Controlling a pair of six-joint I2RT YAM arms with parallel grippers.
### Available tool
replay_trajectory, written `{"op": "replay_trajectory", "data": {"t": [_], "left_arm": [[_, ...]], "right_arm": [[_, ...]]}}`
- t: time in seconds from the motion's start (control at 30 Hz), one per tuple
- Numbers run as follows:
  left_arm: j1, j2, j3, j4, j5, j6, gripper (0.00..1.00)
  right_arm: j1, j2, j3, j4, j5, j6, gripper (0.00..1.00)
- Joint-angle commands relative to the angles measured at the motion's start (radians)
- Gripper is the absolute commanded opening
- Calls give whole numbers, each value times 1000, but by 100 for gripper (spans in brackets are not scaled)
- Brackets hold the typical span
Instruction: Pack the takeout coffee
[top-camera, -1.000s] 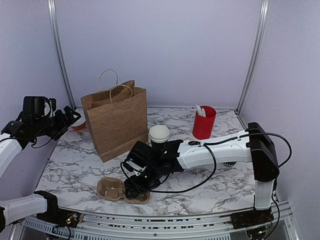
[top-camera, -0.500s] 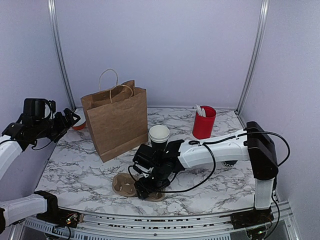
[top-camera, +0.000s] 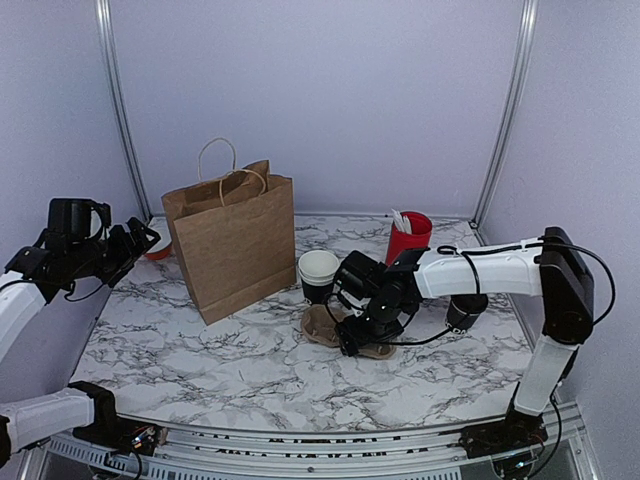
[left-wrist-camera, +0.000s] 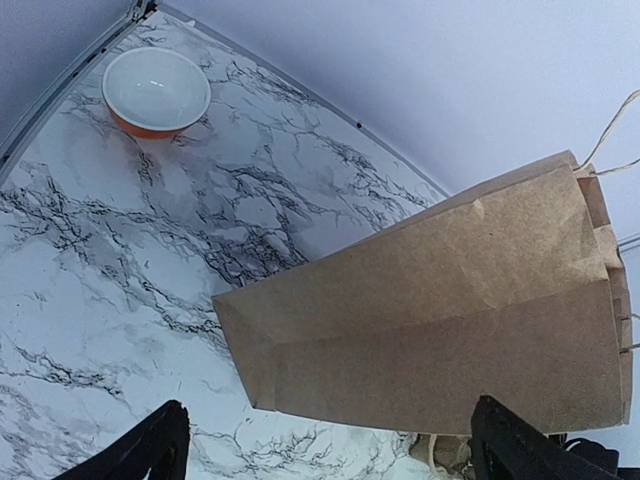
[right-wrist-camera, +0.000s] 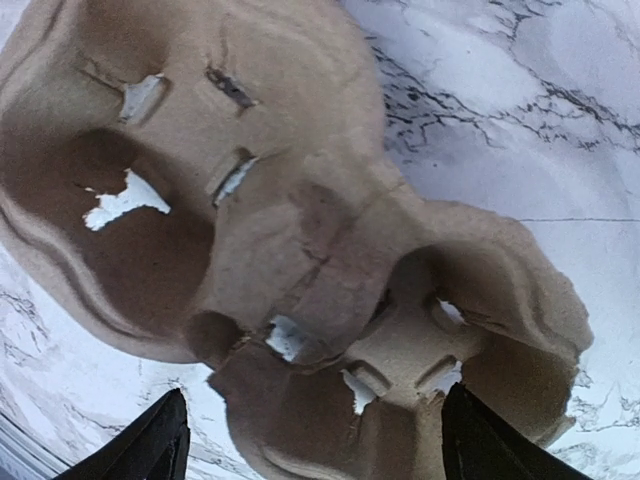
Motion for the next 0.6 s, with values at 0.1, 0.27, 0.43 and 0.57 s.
{"op": "replay_trajectory", "data": {"t": [0.1,0.27,0.43,0.57], "left_arm": [[6,-22,-22,20,-14,-15,99],[6,-19,-23,20,-11,-12,99],[6,-8,-19,21,-8,-10,99],[5,1,-23,23,-11,-9,99]], "right_arm": [[33,-45,46,65,8,76,85],[76,-68,55,56,31,126,85],[149,-105,11,36,8,201,85],[174,-167,-126,115,-83,265,85]]}}
